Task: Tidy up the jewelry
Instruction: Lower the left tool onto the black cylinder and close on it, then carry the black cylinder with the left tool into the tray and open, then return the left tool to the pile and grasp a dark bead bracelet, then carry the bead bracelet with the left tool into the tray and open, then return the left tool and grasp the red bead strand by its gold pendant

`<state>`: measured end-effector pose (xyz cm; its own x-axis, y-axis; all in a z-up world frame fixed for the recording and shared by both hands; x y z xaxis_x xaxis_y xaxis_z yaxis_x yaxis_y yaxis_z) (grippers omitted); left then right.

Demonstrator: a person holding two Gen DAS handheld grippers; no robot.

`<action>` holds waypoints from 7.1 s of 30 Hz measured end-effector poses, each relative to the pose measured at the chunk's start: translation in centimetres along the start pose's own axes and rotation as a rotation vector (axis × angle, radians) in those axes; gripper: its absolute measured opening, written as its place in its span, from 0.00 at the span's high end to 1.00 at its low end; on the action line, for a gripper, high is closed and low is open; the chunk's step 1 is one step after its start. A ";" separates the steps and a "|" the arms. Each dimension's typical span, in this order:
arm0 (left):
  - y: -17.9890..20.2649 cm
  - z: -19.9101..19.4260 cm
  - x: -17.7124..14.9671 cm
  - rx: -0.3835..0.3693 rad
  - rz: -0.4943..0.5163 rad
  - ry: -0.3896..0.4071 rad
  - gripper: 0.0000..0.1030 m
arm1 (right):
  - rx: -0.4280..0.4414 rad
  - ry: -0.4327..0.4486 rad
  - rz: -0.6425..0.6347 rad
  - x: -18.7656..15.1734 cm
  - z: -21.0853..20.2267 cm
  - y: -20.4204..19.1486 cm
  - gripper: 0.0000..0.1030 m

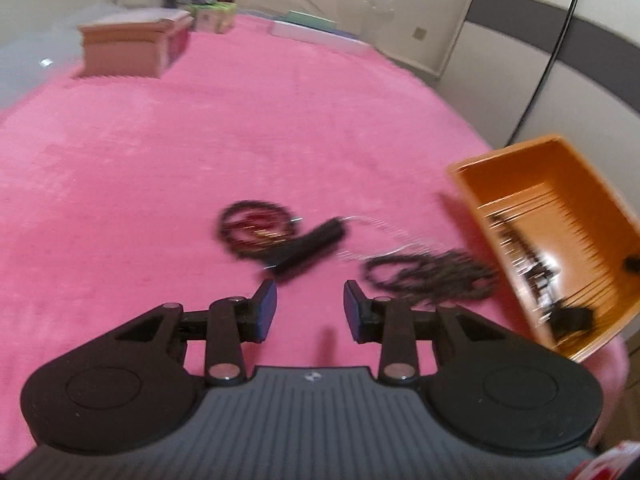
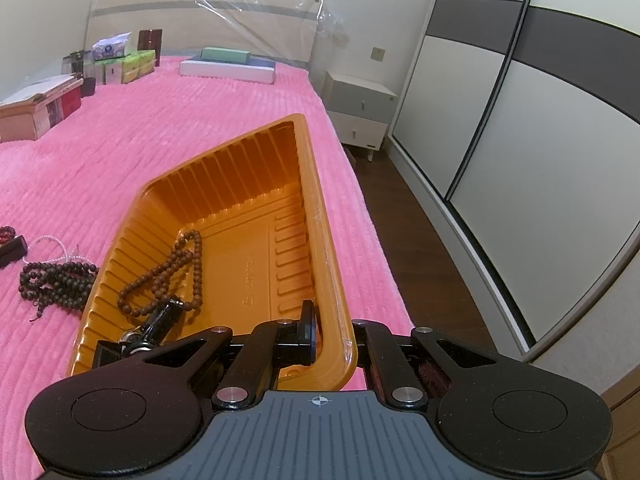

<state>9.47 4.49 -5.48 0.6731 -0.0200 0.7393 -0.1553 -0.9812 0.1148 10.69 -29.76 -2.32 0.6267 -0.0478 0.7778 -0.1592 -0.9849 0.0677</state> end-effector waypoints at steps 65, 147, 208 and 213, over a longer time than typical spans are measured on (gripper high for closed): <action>17.4 1.9 6.4 -0.402 0.409 0.037 0.84 | 0.001 -0.005 0.005 0.2 0.2 0.2 0.95; -3.9 7.0 4.1 0.134 0.279 -0.048 0.94 | -0.029 -0.031 -0.005 0.0 1.0 0.1 0.94; 15.0 0.2 9.7 -0.354 0.387 0.123 0.78 | 0.008 -0.018 0.017 0.0 -0.2 1.0 0.94; 9.0 -0.9 7.0 -0.148 0.322 0.133 0.75 | 0.006 -0.017 0.024 -0.1 -0.1 1.1 0.94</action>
<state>12.13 -4.28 1.37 0.4749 -0.2880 0.8316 -0.4527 -0.8903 -0.0498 10.33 -30.81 -2.28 0.6358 -0.0742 0.7683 -0.1698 -0.9844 0.0454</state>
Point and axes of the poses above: each gripper's, at about its wrist camera, not at the fingertips, and z roughly the way its jaws point, y to its right, x to its top, the point moved 2 cm from there along z, roughly the way its jaws point, and after that the axes turned 9 degrees about z, right-handed, at the moved point
